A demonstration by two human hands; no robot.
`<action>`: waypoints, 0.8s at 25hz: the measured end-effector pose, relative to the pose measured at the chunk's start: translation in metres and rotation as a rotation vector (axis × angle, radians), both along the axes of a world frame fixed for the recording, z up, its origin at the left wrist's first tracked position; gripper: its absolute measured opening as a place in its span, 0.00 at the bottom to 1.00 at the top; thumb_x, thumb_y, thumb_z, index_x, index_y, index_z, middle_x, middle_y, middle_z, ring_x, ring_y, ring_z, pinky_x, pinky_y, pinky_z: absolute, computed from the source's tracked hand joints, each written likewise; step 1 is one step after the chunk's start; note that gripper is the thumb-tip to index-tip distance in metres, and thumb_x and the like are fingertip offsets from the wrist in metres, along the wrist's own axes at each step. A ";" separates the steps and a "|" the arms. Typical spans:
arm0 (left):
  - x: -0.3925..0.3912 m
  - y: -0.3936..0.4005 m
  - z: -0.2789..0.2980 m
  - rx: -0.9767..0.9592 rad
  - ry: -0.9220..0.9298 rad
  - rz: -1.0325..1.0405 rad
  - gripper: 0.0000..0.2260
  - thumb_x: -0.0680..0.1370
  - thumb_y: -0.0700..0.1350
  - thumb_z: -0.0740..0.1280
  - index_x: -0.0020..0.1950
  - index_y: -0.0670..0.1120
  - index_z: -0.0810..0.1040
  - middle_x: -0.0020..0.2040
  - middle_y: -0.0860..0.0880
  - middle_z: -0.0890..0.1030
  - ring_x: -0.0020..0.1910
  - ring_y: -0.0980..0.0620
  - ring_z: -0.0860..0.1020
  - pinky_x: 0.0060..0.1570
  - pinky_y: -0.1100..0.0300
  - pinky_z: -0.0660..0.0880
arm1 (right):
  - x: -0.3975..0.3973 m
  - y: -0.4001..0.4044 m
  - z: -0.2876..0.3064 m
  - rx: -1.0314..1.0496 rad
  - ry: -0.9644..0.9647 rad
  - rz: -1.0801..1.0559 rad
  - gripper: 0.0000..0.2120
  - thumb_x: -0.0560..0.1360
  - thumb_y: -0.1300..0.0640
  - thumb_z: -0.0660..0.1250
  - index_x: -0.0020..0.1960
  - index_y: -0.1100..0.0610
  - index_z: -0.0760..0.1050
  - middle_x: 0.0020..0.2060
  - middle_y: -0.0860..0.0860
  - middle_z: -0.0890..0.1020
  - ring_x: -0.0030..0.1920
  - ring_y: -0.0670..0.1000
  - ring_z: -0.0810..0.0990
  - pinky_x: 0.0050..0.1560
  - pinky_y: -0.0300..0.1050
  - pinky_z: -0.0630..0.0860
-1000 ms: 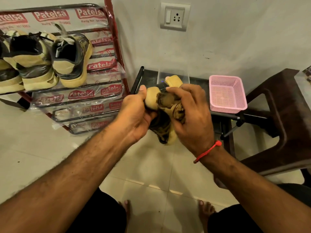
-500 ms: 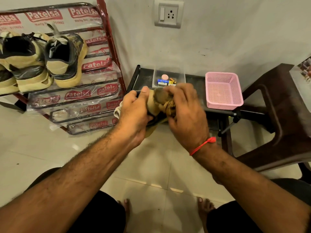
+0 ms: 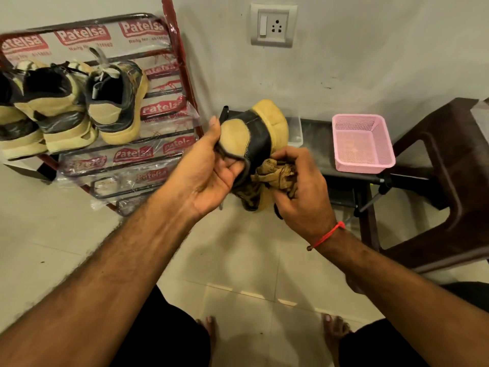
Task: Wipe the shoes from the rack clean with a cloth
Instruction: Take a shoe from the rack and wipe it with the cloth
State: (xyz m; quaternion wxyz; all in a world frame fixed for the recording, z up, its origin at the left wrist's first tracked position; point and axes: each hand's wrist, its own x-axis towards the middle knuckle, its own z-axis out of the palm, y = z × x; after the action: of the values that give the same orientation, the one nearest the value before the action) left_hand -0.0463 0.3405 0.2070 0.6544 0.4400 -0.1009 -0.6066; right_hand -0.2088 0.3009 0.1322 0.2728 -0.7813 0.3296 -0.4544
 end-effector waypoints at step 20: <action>0.021 -0.005 -0.019 0.071 -0.225 0.284 0.14 0.85 0.46 0.63 0.68 0.40 0.76 0.51 0.43 0.87 0.41 0.49 0.86 0.38 0.53 0.83 | -0.016 -0.003 -0.028 -0.105 0.485 0.258 0.26 0.71 0.39 0.63 0.58 0.58 0.78 0.53 0.54 0.77 0.50 0.53 0.79 0.46 0.48 0.83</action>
State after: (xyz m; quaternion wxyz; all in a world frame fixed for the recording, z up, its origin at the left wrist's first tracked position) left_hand -0.0254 0.3358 0.1884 0.7021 0.5379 -0.0887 -0.4581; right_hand -0.2244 0.2980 0.1043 0.2008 -0.9158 0.2589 -0.2322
